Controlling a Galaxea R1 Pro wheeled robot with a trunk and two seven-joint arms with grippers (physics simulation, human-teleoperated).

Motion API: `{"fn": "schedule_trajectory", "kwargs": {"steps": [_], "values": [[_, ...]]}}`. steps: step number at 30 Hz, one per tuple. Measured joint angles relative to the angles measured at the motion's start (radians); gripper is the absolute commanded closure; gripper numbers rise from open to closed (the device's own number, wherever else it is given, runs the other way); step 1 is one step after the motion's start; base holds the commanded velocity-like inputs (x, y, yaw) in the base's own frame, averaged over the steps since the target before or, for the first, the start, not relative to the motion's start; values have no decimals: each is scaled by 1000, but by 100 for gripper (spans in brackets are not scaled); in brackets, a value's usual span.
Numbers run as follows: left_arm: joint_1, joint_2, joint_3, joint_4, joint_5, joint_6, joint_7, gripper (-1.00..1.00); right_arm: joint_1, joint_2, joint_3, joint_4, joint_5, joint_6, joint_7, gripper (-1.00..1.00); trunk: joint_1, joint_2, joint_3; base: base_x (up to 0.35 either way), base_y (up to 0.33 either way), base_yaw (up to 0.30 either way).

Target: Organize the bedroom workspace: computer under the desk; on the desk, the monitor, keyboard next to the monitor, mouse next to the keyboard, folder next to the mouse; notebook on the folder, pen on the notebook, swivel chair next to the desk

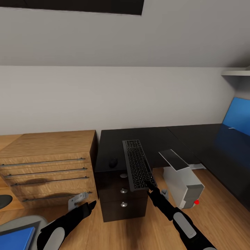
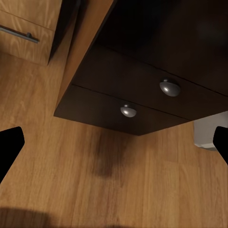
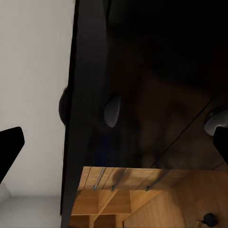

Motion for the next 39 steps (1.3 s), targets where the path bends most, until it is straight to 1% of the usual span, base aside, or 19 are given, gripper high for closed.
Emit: {"fn": "schedule_trajectory", "kwargs": {"steps": [6, 7, 8, 11, 21, 22, 35, 37, 39], "values": [[0, 0, 0, 0, 1, 0, 0, -100, 0, 0, 2, -6, 3, -3, 1, -100, 0, 0, 0, 0, 0, 0], [0, 0, 0, 0, 1, 0, 0, -100, 0, 0, 4, -7, 3, -3, 1, -100, 0, 0, 0, 0, 0, 0], [0, 0, 0, 0, 1, 0, 0, -100, 0, 0, 14, -7, 3, -3, 2, -100, 0, 0, 0, 0, 0, 0], [0, -1, -1, 0, 0, 0, 0, -100, 0, -1, 23, -8, 3, -3, 2, -100, -11, 21, 9, 0, 0, 0], [0, -1, -2, 1, 1, 0, 0, -100, 0, -1, 27, -7, 3, -3, 2, -100, -12, 21, 9, 0, 0, 0], [0, -1, -2, 1, 2, 0, 0, -100, 0, -1, 27, -7, 3, -3, 2, 100, -12, 21, 9, 0, 0, 0], [0, -2, -3, 2, 2, 0, 0, -100, 0, -3, 31, -7, -3, 2, 4, 100, -12, 21, 9, 0, 0, 0], [0, -2, -3, 2, 2, 0, 0, -100, 0, -3, 31, -7, -3, 3, 12, 100, -12, 21, 9, 0, 0, 0], [0, -2, -3, 2, 2, 0, 0, -100, 0, -4, 31, -7, 0, 3, 37, 100, -12, 21, 9, 0, 0, 0]]}}
